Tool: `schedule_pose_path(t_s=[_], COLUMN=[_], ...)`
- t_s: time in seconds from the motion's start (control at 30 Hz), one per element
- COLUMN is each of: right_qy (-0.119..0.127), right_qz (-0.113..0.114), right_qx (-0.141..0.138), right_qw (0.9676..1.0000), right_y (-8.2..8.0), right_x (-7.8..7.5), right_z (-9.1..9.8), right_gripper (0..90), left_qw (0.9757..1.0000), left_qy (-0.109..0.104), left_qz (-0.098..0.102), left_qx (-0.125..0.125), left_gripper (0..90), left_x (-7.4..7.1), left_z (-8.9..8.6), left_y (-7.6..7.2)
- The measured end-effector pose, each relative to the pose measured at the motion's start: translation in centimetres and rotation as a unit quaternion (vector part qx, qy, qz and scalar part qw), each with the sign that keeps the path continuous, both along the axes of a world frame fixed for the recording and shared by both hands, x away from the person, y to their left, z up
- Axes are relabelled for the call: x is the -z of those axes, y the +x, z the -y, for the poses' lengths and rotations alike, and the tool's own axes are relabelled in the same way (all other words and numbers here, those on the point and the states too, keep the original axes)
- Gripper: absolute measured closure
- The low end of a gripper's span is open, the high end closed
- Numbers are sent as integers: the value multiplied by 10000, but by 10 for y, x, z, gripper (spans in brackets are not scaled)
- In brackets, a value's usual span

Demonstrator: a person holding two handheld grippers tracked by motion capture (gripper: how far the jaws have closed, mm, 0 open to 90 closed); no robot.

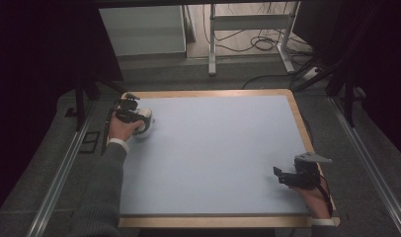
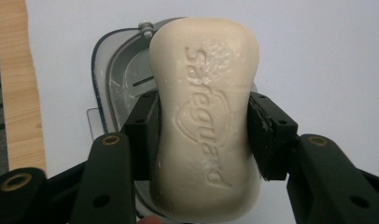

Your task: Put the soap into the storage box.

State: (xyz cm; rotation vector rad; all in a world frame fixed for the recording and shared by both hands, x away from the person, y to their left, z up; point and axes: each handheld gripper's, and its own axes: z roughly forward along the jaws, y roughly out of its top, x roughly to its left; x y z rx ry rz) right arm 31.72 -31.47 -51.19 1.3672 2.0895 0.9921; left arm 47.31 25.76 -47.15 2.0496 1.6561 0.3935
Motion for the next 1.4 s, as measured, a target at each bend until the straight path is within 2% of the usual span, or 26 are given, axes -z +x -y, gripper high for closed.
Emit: schedule_pose_path(t_s=[0.37, 0.5, 0.6, 0.67, 0.83, 0.97, 1.03, 1.13, 1.2, 1.4], right_qy=[-8, -1, -10, -14, -15, -8, 3, 13, 14, 19], right_qz=[-1, 0, -2, -8, 6, 13, 12, 24, 27, 34], right_qx=[1, 6, 5, -3, -3, -2, -8, 13, 8, -25], right_qw=[10000, 10000, 10000, 10000, 10000, 10000, 10000, 10000, 10000, 10000], right_y=[0, 0, 0, 0, 0, 0, 0, 0, 1, 0], right_x=[1, 1, 1, 1, 0, 1, 0, 0, 0, -1], right_z=[0, 0, 0, -1, -2, -1, 0, 0, 0, -1], right_gripper=[110, 110, 109, 110, 110, 110, 110, 110, 110, 110], left_qw=[9999, 9999, 9996, 9993, 9987, 9965, 9952, 9911, 9885, 9823], left_qy=[87, -73, -102, -182, -165, -348, -353, -581, -645, -725], left_qz=[-121, 117, 255, 291, 382, 585, 682, 864, 949, 964], left_qx=[12, 14, 93, 151, 287, 490, 604, 831, 985, 1432], left_gripper=[491, 467, 456, 448, 419, 399, 393, 394, 392, 363], left_x=[8, 2, -6, -9, -15, -23, -27, -34, -38, -36], left_z=[7, 10, 13, 15, 21, 27, 31, 36, 39, 50], left_y=[3, 0, -4, -6, -15, -25, -31, -44, -53, -78])
